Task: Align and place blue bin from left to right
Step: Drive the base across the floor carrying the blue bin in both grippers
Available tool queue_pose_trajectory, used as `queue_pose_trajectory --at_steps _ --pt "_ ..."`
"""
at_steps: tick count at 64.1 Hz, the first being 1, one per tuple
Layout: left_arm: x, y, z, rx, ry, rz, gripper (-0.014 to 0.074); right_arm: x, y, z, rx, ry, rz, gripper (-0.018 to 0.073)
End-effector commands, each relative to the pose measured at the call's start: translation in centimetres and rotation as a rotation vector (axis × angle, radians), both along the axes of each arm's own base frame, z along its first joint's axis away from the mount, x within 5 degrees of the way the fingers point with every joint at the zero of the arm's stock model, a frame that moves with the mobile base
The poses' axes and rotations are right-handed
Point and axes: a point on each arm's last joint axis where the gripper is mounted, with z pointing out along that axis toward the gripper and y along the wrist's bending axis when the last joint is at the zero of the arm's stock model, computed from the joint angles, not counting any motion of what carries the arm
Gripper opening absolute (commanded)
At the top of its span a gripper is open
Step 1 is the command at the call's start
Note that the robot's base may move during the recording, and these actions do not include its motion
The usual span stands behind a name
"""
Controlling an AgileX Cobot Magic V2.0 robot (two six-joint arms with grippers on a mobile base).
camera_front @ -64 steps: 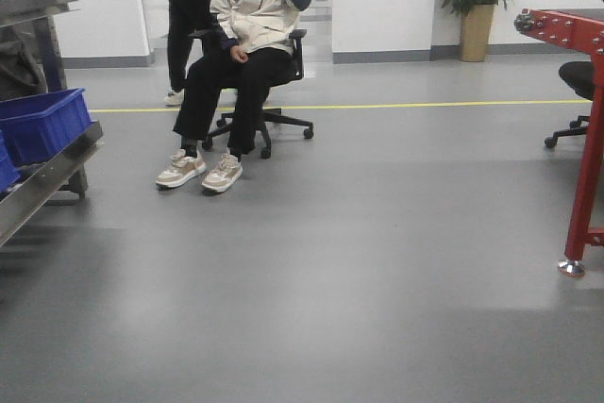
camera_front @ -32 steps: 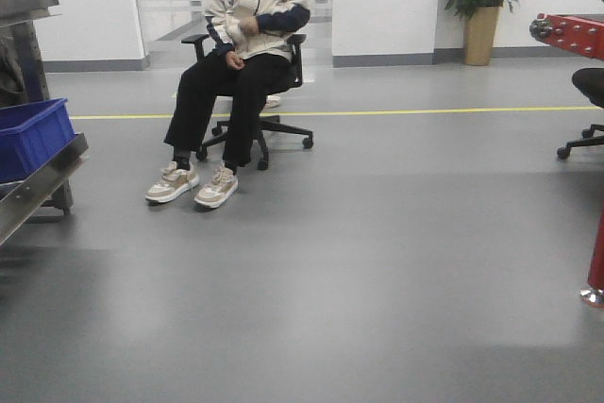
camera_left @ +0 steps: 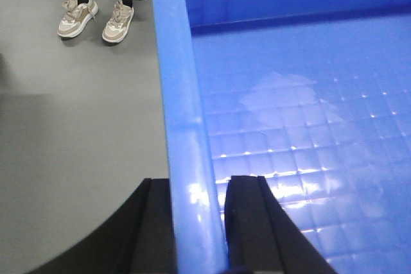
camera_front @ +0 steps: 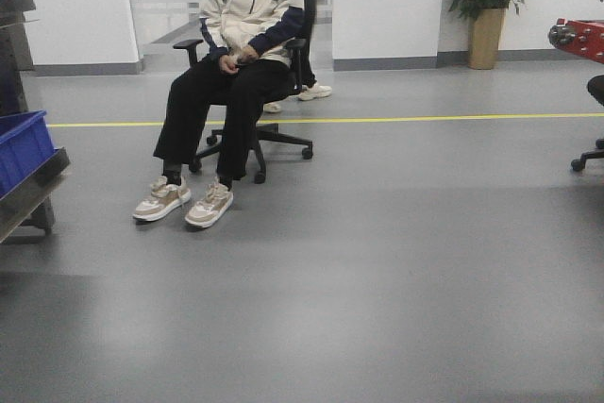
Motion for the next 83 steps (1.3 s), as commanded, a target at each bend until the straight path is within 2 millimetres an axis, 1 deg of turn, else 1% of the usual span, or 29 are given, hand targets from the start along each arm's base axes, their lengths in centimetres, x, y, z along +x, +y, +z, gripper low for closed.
queue_pose_trajectory --at_steps 1,83 --pt "-0.85 -0.02 1.88 -0.007 -0.113 -0.033 -0.001 -0.81 -0.03 2.22 0.002 -0.15 0.02 -0.0073" --pt "-0.85 -0.02 1.88 -0.007 -0.113 -0.033 -0.001 -0.81 -0.03 2.22 0.002 -0.15 0.02 -0.0073"
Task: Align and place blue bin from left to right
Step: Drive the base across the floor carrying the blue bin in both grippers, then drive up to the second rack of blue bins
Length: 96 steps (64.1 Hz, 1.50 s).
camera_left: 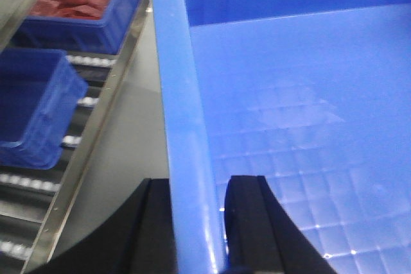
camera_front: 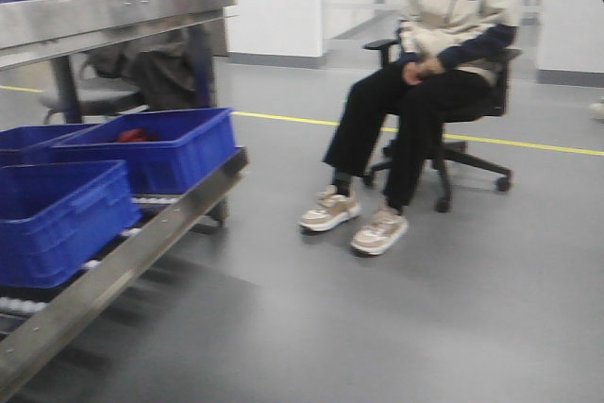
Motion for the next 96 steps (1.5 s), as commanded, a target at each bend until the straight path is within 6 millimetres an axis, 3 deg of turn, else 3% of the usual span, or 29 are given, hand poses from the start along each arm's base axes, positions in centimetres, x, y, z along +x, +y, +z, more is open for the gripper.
queue_pose_trajectory --at_steps 1,96 --pt "-0.86 0.0 1.87 -0.005 -0.112 -0.031 -0.001 -0.83 0.0 2.21 0.005 -0.148 0.023 -0.0073" --pt "-0.86 0.0 1.87 -0.005 -0.112 -0.031 -0.001 -0.83 0.0 2.21 0.005 -0.148 0.023 -0.0073"
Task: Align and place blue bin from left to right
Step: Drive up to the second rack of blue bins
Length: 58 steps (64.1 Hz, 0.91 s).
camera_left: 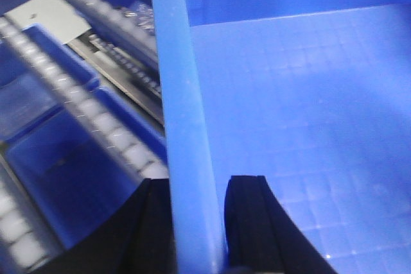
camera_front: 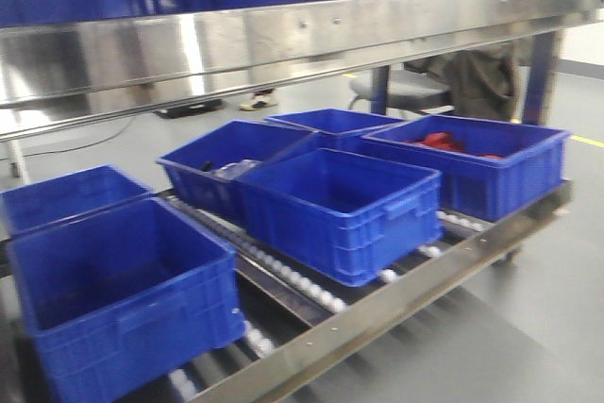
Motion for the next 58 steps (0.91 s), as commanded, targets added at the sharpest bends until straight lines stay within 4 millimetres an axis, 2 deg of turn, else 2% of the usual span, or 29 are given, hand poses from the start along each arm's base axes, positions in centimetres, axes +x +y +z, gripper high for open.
queue_pose_trajectory --at_steps 1,58 --pt "-0.86 0.0 1.87 -0.005 -0.112 -0.031 -0.001 -0.85 -0.02 2.17 0.002 -0.144 0.021 -0.0073" --pt "-0.86 0.0 1.87 -0.005 -0.112 -0.031 -0.001 -0.85 -0.02 2.17 0.002 -0.144 0.021 -0.0073"
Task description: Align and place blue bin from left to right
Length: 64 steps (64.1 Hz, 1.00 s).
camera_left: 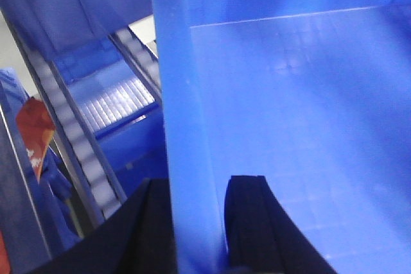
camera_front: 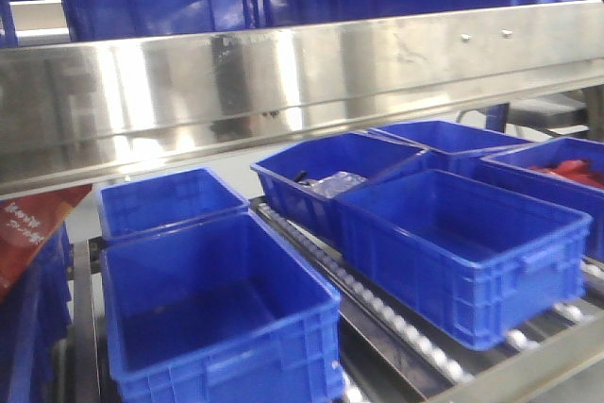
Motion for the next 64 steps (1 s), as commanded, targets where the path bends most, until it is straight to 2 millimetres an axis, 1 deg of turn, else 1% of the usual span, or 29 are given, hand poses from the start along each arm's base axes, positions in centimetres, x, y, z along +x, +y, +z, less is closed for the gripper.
queue_pose_trajectory --at_steps 1,64 --pt "-0.87 -0.03 1.87 -0.008 -0.111 -0.034 -0.001 -0.85 -0.02 2.17 0.002 -0.144 0.021 -0.0073" --pt "-0.87 -0.03 1.87 -0.008 -0.111 -0.034 -0.001 -0.85 -0.02 2.17 0.002 -0.144 0.021 -0.0073"
